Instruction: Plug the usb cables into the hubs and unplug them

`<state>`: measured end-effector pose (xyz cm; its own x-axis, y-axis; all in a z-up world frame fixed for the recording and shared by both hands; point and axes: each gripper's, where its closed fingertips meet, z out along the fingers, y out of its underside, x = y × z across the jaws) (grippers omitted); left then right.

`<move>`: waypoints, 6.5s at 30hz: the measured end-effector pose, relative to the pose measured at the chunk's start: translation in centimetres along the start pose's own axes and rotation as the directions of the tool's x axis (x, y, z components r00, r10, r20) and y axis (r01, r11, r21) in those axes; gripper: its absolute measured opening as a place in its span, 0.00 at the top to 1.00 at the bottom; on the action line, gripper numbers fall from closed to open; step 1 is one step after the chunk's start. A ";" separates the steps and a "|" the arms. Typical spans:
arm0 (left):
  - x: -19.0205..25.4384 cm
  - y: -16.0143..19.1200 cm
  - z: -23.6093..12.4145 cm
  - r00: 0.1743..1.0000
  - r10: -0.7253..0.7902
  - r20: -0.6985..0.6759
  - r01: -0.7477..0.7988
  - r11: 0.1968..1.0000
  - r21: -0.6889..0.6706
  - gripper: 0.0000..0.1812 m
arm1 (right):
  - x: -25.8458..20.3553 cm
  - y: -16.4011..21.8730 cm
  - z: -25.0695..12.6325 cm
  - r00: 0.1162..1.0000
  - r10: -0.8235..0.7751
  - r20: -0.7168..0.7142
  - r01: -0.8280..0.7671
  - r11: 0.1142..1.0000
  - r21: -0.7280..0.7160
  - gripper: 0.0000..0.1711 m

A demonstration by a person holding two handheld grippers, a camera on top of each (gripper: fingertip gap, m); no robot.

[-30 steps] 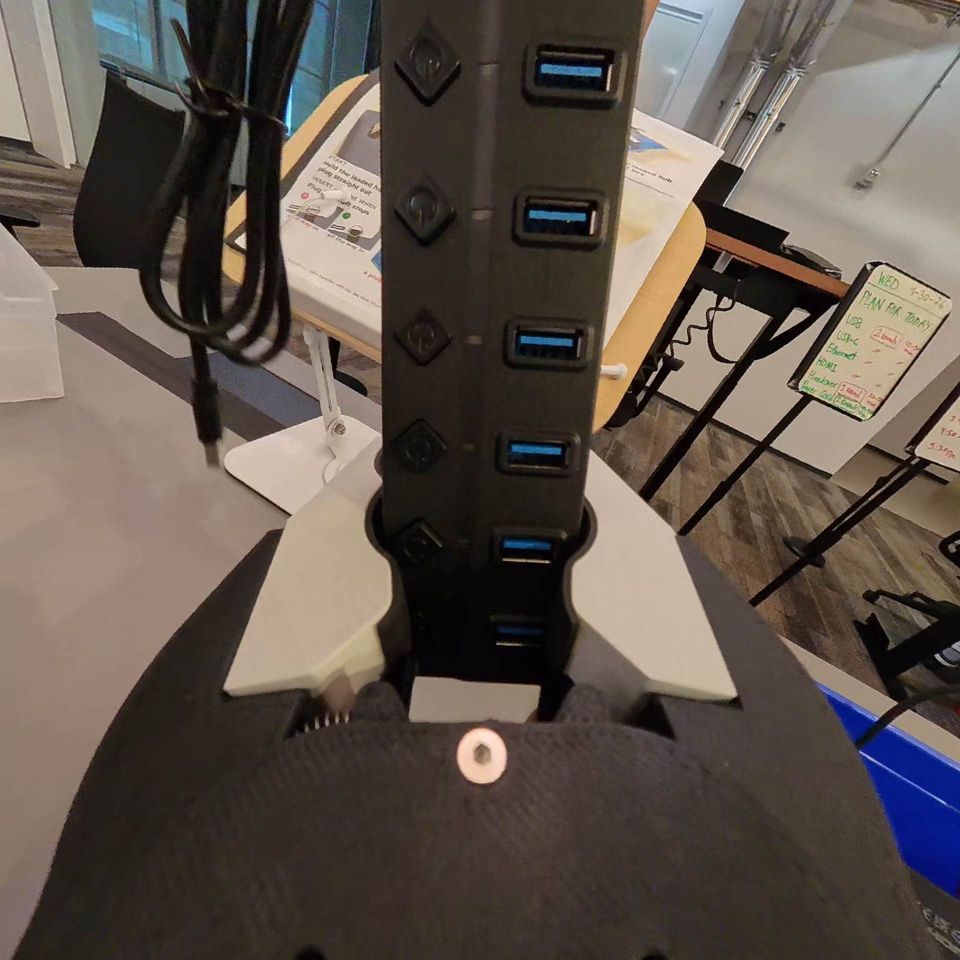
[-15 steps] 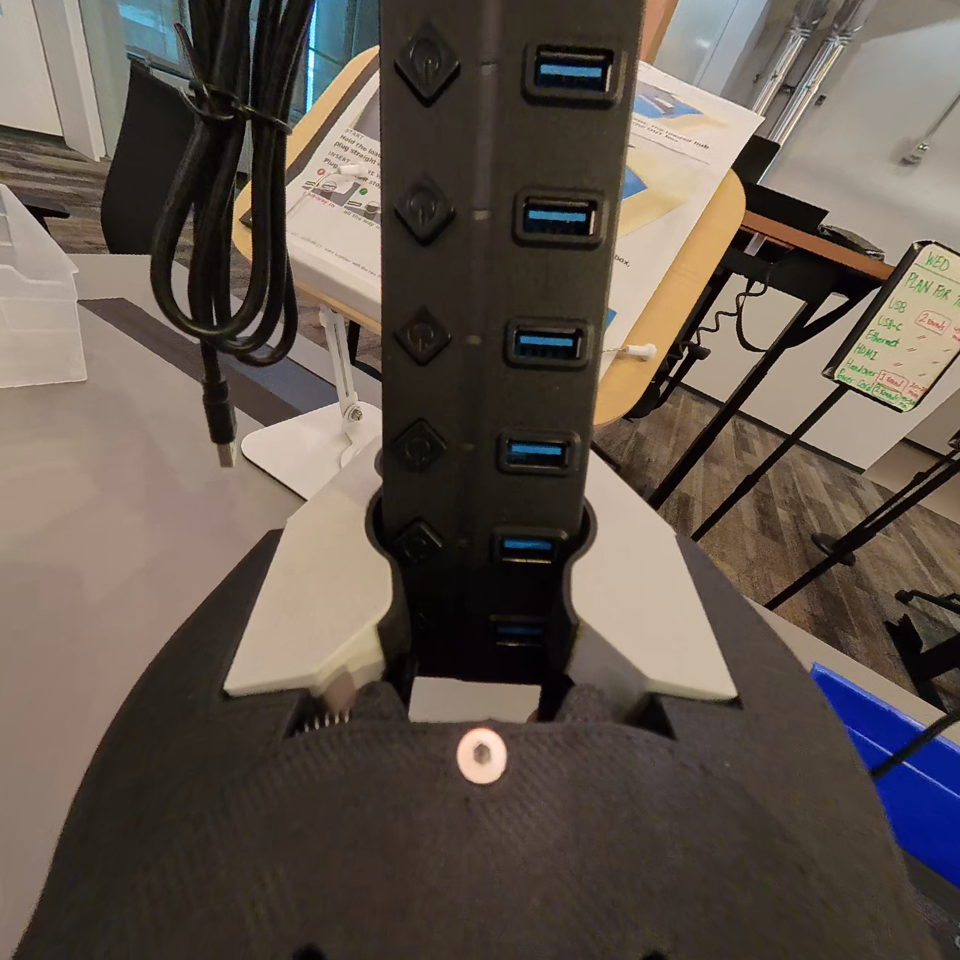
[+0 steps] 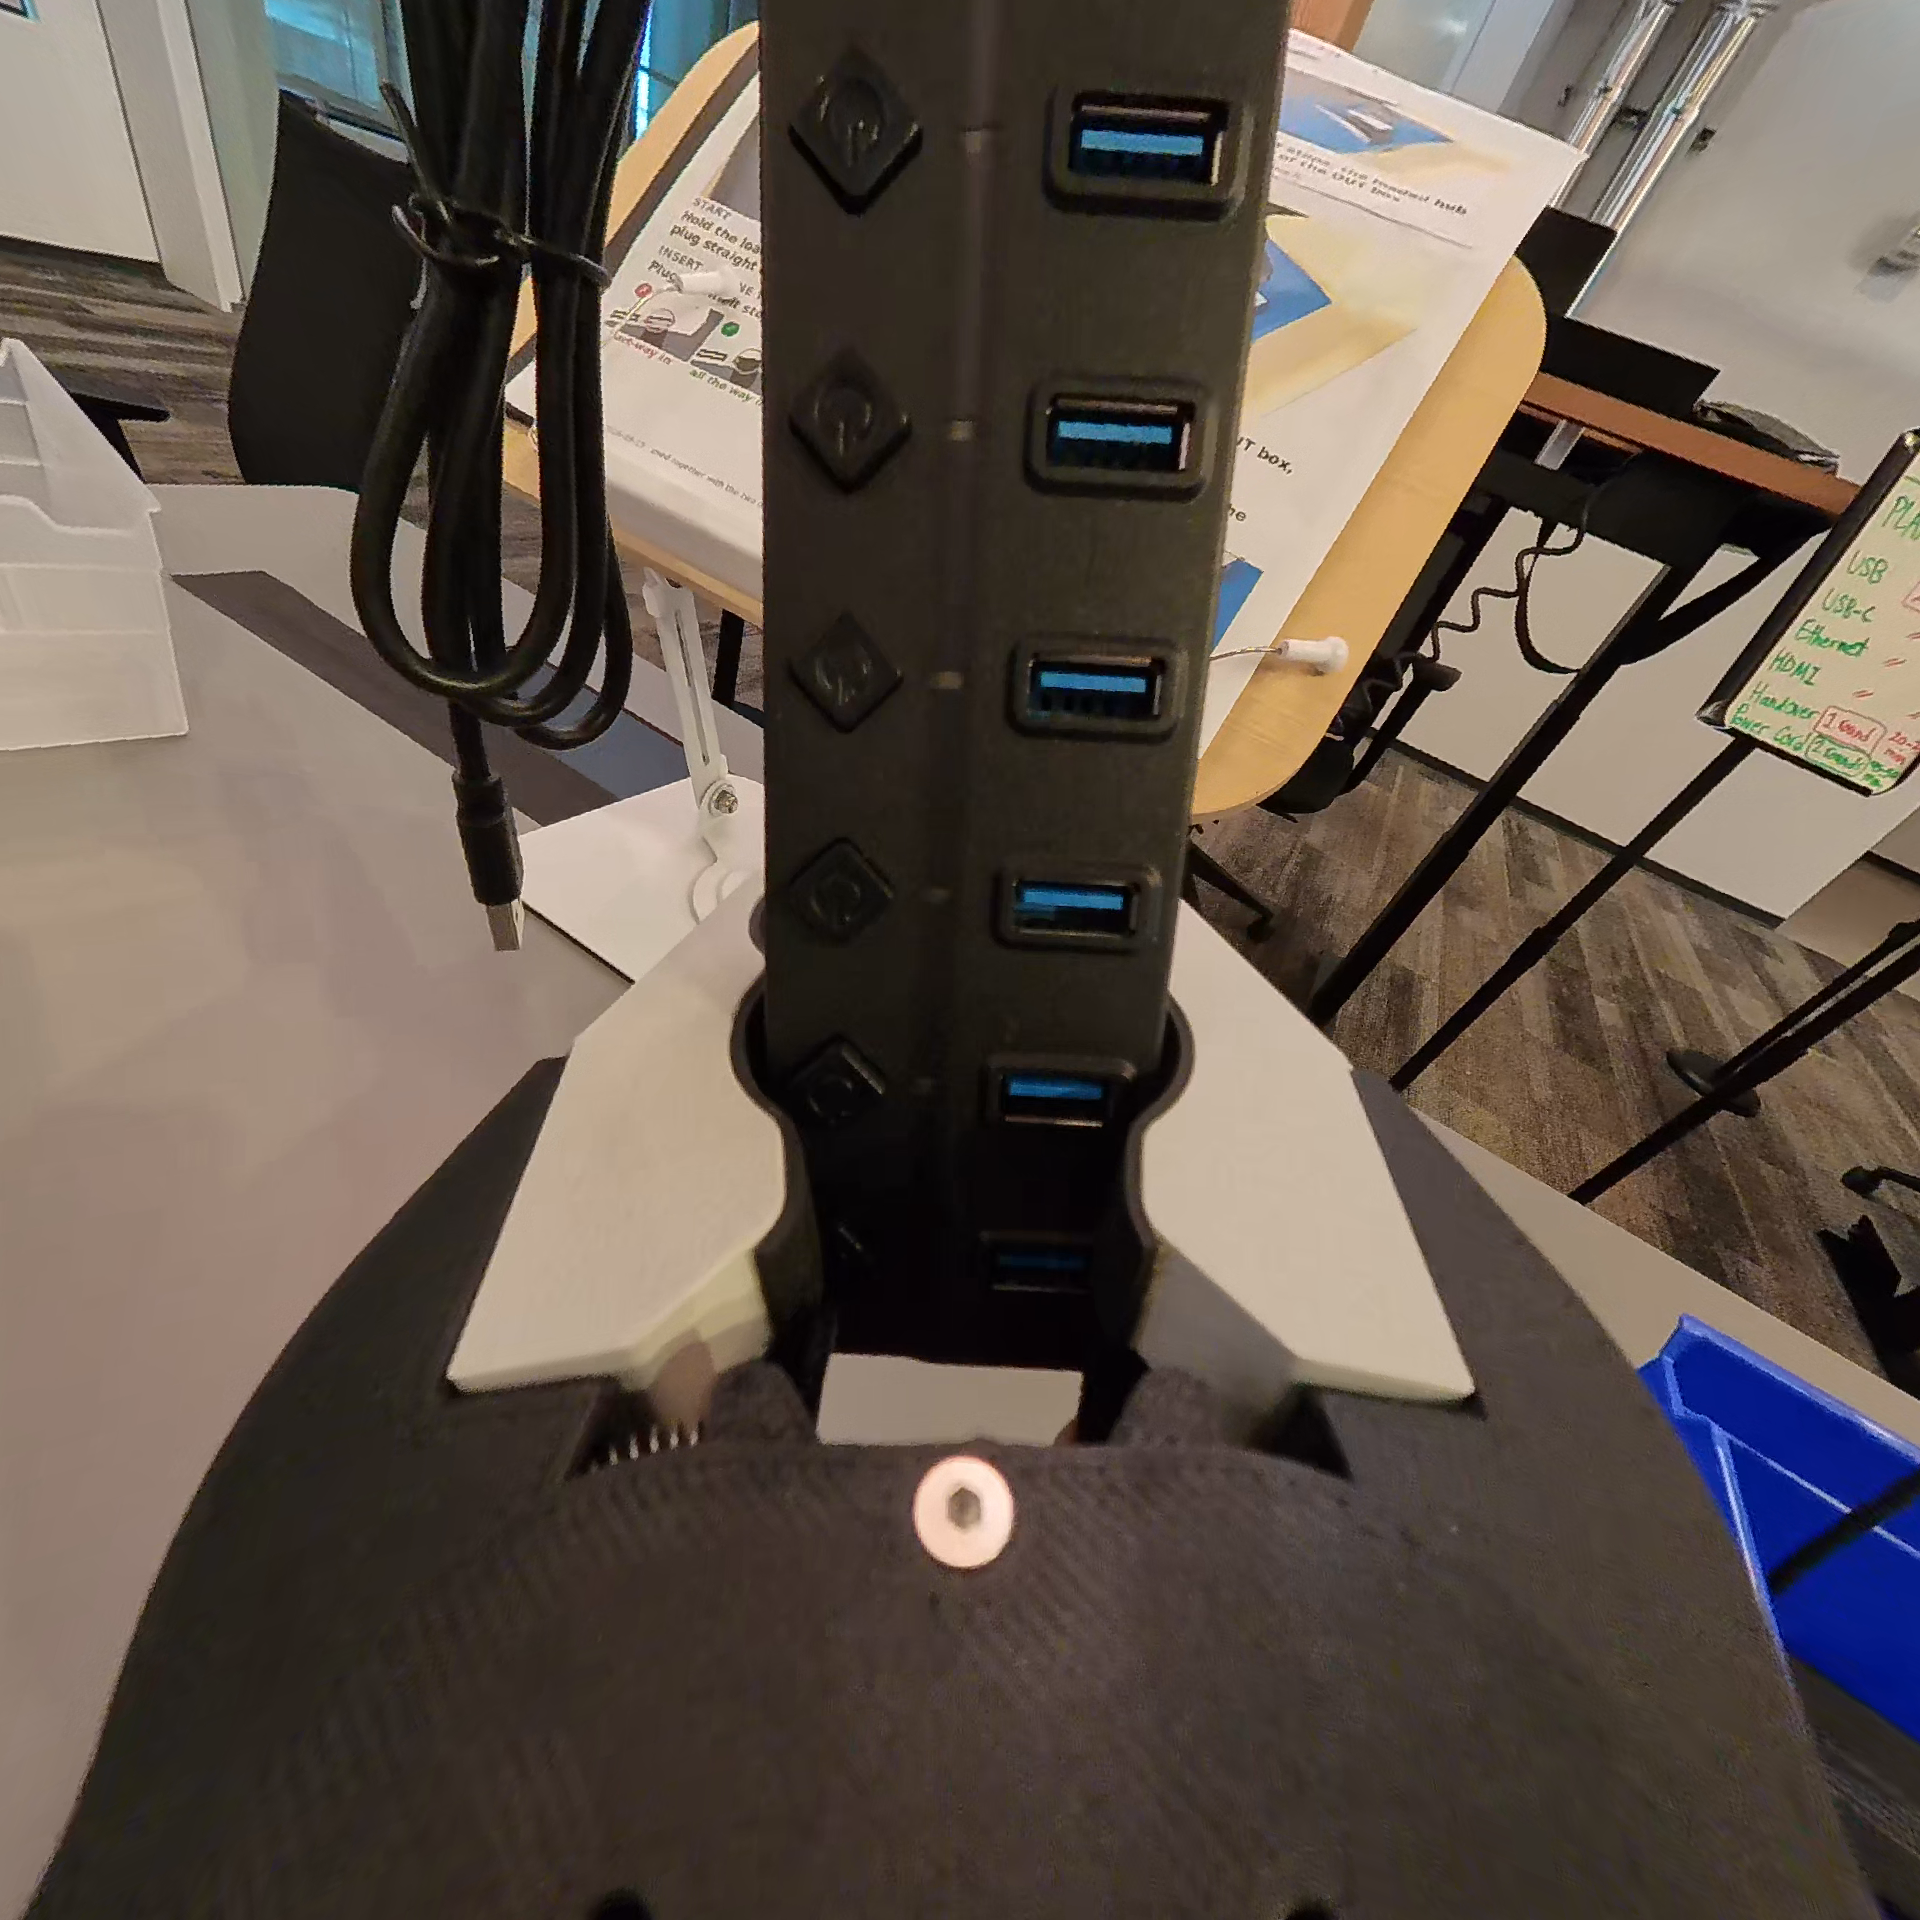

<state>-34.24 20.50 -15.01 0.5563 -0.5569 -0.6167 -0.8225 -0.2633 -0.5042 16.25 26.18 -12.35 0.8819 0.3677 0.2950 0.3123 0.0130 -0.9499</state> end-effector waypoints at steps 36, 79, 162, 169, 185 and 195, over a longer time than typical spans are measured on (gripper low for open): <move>7.2 11.2 6.6 0.605 0.476 -0.638 -0.715 0.677 -0.173 0.96 | -1.2 1.6 0.8 0.999 -0.003 0.054 0.005 0.999 -0.038 0.64; 13.9 -19.7 -0.4 0.629 0.777 -0.021 -0.773 0.629 0.086 0.96 | -0.2 -0.2 -0.1 0.999 -0.011 0.030 0.010 1.000 0.019 0.64; 28.2 -16.0 8.6 0.494 0.802 -0.337 -0.760 0.586 0.281 0.94 | 1.0 0.2 0.0 1.000 0.012 0.024 -0.013 1.000 0.013 0.64; 28.4 -16.4 9.0 0.442 0.791 -0.422 -0.753 0.583 0.305 0.96 | 1.4 0.0 -0.1 1.000 0.019 0.021 -0.019 1.000 0.016 0.64; 30.6 -25.6 -7.3 0.242 0.403 -0.883 0.264 0.848 0.459 0.97 | 2.7 0.2 -0.2 0.996 0.088 0.016 -0.088 0.996 0.018 0.64; 27.4 -22.9 2.9 0.267 -0.037 -0.963 0.470 0.877 0.096 0.97 | 2.5 -0.2 -0.4 0.995 0.100 0.027 -0.101 0.995 0.025 0.64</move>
<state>0.13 13.54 -22.08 0.0652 -0.8975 0.4362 -0.4489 -0.4168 -0.7904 18.57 26.75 -11.39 0.8988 0.3923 0.1956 0.2129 -0.0006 -0.9771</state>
